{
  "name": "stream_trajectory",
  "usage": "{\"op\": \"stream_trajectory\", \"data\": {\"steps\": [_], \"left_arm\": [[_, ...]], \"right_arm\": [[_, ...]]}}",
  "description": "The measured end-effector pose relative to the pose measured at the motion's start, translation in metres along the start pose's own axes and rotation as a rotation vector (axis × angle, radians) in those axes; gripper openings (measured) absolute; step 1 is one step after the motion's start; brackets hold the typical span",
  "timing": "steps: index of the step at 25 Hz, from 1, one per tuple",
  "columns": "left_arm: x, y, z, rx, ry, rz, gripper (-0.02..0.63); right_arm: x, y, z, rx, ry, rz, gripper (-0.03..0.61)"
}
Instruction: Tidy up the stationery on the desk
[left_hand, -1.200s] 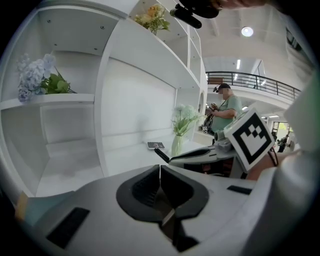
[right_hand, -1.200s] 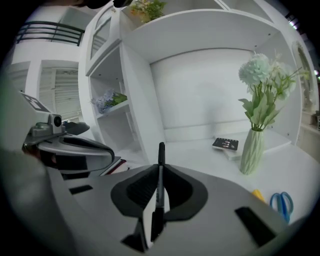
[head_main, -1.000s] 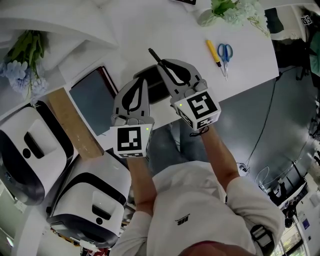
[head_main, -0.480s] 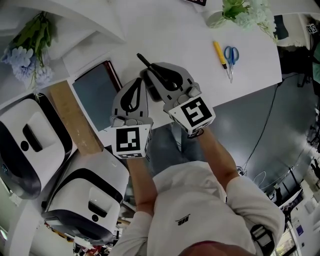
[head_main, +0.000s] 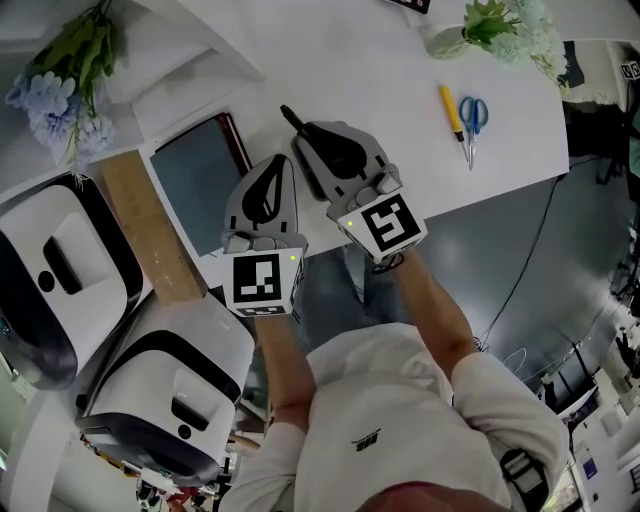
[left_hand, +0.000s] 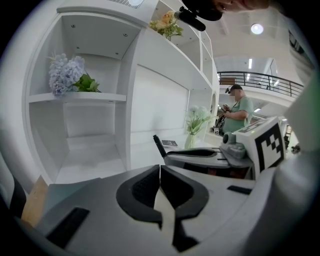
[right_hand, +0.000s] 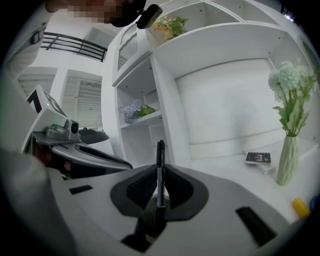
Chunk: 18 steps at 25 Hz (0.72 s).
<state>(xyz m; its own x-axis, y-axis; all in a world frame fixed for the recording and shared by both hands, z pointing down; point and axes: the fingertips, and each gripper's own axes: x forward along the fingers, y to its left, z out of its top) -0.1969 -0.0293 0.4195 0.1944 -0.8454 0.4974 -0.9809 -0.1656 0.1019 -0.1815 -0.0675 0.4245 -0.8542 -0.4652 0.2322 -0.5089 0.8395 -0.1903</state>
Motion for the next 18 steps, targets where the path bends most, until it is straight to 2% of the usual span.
{"op": "stream_trajectory", "data": {"steps": [9, 18], "left_arm": [[-0.002, -0.001, 0.005, 0.004, -0.012, 0.000, 0.000], [0.007, -0.024, 0.023, 0.029, -0.036, -0.051, 0.000]], "right_arm": [[-0.005, 0.002, 0.004, -0.016, -0.001, 0.002, 0.055], [-0.034, -0.021, 0.012, -0.013, -0.007, -0.065, 0.057]]}}
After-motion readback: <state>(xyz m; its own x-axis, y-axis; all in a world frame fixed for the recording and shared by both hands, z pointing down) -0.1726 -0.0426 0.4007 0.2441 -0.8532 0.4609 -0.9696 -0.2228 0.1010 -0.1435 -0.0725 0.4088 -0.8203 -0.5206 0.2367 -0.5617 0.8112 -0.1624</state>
